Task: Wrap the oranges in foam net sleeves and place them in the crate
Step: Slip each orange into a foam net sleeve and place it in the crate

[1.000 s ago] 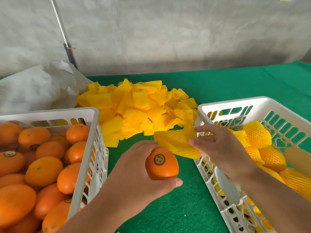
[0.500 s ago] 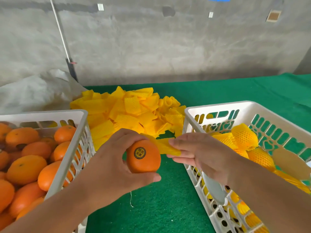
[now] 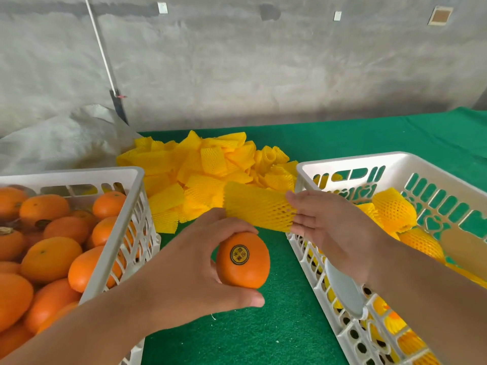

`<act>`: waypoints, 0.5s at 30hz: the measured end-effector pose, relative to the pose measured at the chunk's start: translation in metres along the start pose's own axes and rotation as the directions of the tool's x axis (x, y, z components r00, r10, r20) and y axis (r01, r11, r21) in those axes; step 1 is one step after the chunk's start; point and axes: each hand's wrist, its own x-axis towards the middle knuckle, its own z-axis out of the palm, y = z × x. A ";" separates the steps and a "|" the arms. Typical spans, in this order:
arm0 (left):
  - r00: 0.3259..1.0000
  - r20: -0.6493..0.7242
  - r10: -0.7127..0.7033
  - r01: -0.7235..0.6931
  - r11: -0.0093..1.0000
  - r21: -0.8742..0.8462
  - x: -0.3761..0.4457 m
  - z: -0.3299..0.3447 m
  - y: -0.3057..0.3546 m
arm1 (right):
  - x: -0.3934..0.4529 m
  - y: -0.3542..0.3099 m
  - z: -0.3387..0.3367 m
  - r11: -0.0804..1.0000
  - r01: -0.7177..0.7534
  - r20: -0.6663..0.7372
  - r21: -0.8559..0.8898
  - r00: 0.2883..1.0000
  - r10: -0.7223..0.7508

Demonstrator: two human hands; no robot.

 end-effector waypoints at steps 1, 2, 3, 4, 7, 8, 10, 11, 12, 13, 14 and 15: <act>1.000 0.011 -0.017 0.017 1.000 0.001 0.001 0.000 -0.001 | -0.001 -0.001 0.002 1.000 -0.015 0.035 0.016 0.999 0.014; 0.999 0.020 -0.032 0.032 0.999 0.005 0.001 0.000 -0.002 | -0.002 -0.001 0.003 0.999 -0.027 0.062 0.039 0.998 0.025; 0.999 0.025 -0.036 0.035 0.999 0.009 0.001 0.000 -0.002 | -0.002 -0.002 0.004 0.996 -0.041 0.074 0.080 0.997 0.035; 0.999 0.023 -0.026 0.026 1.000 0.012 0.002 0.000 -0.002 | -0.001 -0.003 0.004 0.992 -0.049 0.078 0.119 0.996 0.040; 1.000 -0.015 0.008 -0.008 1.000 0.023 0.002 0.000 0.000 | -0.001 -0.008 0.005 0.977 -0.042 0.123 0.208 0.992 0.017; 0.999 -0.029 0.016 -0.016 1.000 0.027 0.003 -0.001 0.001 | -0.002 -0.010 0.006 0.969 -0.044 0.154 0.243 0.988 0.006; 0.997 -0.057 0.042 -0.041 0.999 0.017 0.003 -0.002 0.004 | -0.004 -0.012 0.007 0.963 -0.068 0.218 0.263 0.976 0.009; 0.995 -0.075 0.059 -0.060 0.998 -0.004 0.003 -0.003 0.005 | -0.006 -0.012 0.008 0.964 -0.085 0.247 0.253 0.969 0.021; 0.993 -0.087 0.074 -0.077 0.997 -0.029 0.003 -0.004 0.007 | -0.007 -0.012 0.008 0.964 -0.104 0.272 0.243 0.962 0.035; 0.993 -0.086 0.082 -0.087 0.995 -0.046 0.002 -0.004 0.009 | -0.008 -0.013 0.009 0.964 -0.121 0.293 0.235 0.955 0.049; 0.993 -0.079 0.085 -0.089 0.995 -0.053 0.002 -0.004 0.010 | -0.008 -0.012 0.009 0.964 -0.135 0.309 0.231 0.949 0.059; 0.994 -0.073 0.087 -0.091 0.994 -0.059 0.002 -0.004 0.012 | -0.009 -0.012 0.008 0.963 -0.140 0.322 0.231 0.945 0.061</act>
